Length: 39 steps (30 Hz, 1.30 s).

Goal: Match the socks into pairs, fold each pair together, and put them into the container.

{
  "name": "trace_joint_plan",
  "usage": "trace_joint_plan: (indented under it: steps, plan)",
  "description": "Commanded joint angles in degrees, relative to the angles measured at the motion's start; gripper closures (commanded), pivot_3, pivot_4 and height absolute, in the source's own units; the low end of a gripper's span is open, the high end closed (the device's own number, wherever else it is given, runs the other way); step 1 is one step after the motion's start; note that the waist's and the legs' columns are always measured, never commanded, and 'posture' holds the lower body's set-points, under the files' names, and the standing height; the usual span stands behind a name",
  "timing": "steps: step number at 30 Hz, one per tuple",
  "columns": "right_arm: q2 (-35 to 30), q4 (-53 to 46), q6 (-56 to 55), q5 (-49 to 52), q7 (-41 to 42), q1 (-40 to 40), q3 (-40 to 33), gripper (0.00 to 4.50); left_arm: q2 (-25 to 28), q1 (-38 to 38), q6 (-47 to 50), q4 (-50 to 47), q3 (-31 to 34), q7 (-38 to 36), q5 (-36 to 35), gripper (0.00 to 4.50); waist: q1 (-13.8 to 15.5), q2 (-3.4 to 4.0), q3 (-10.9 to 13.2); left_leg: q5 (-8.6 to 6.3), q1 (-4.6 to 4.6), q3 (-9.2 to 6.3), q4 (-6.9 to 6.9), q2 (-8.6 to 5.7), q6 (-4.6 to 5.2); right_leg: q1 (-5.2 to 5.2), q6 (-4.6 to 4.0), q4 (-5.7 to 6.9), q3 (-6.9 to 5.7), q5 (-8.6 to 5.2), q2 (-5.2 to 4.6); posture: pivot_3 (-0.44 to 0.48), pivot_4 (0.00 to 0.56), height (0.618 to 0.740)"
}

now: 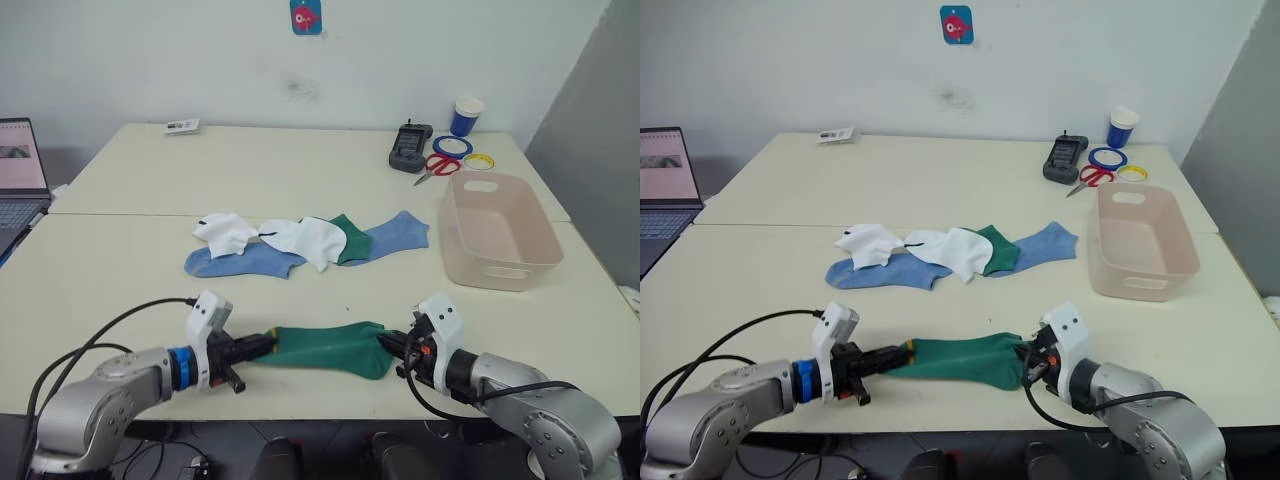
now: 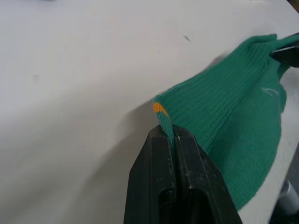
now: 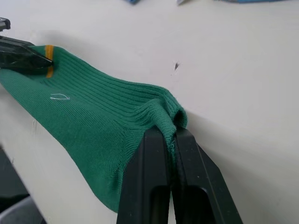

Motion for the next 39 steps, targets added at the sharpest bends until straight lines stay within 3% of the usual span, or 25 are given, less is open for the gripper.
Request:
trace_joint_plan:
  steps: [1,4,8,12,15,22,30,36,39]
  plan:
    - [-2.11,-1.18,0.28,1.23,1.25,-0.71,0.49,4.45,-2.02,2.74,-2.60,-3.90,1.33,2.85,-0.45,4.50,0.04,0.00,0.00,0.00,0.00,0.00,0.00,-0.01,0.00,0.00,0.00,-0.01,0.00,0.00,0.00,0.000,0.150,0.732]
    - [-4.11,1.58,-1.39,-1.83,0.40,-1.05,4.53,4.45,-5.70,6.93,-8.89,-3.68,0.55,5.25,2.88,4.50,-0.02,0.00,0.00,0.00,0.01,0.03,-0.01,-0.03,0.01,0.00,-0.01,-0.06,0.05,0.00,-0.01,0.000,0.150,0.732]
    - [-5.20,1.74,-2.48,-2.91,0.24,-0.80,5.89,4.45,-6.39,10.75,-14.98,-0.65,-0.75,4.32,6.44,4.50,0.05,0.00,0.00,-0.01,0.01,0.00,-0.03,-0.03,0.01,-0.01,-0.04,-0.05,0.02,-0.02,0.00,0.000,0.150,0.732]
    - [-7.11,1.67,-4.38,-4.44,0.49,-0.86,6.91,3.45,-7.09,12.06,-19.04,2.80,-1.12,2.85,6.94,4.50,0.06,0.00,0.00,-0.01,0.02,0.02,-0.04,-0.05,0.01,-0.01,-0.06,-0.06,0.03,-0.03,-0.02,0.000,0.150,0.732]
    - [-8.15,0.80,-5.26,-4.76,0.95,-0.89,6.54,2.34,-7.87,11.73,-21.82,5.19,-0.91,2.73,7.18,4.50,0.07,0.01,-0.01,-0.01,0.03,0.02,-0.04,-0.04,0.01,-0.01,-0.06,-0.06,0.02,-0.04,-0.02,0.000,0.150,0.732]
    - [-11.45,-2.60,-6.33,-3.82,2.64,-1.19,5.08,0.00,-8.00,13.30,-23.64,4.73,-0.94,1.42,5.64,2.46,0.03,0.03,-0.02,-0.01,0.05,0.01,-0.05,-0.03,0.01,0.00,-0.06,-0.06,0.00,-0.04,-0.02,0.000,0.150,0.732]
    - [-13.78,-4.76,-10.32,-4.21,4.01,-0.42,3.55,0.00,-5.07,12.54,-26.33,4.95,4.15,-0.79,3.23,0.14,-0.03,0.03,-0.02,-0.01,0.07,0.01,-0.09,-0.01,0.01,-0.01,-0.13,-0.06,-0.01,-0.07,0.01,0.000,0.150,0.732]
    - [-13.97,-5.43,-13.54,-3.15,5.57,-1.51,-0.01,0.00,1.05,1.89,-29.46,11.74,3.62,-7.09,4.77,0.06,0.30,-0.01,0.05,-0.01,0.03,-0.05,-0.09,-0.06,0.01,-0.02,-0.15,-0.06,-0.06,-0.09,0.02,0.000,0.150,0.732]
    - [-15.00,-5.71,-14.42,-3.44,5.52,-3.58,-4.19,0.00,4.39,-10.93,-32.94,20.49,-0.44,-11.98,8.27,0.06,0.56,0.01,0.13,-0.01,-0.02,-0.03,-0.09,-0.13,0.00,0.00,-0.16,-0.11,-0.04,-0.09,0.01,0.000,0.150,0.732]
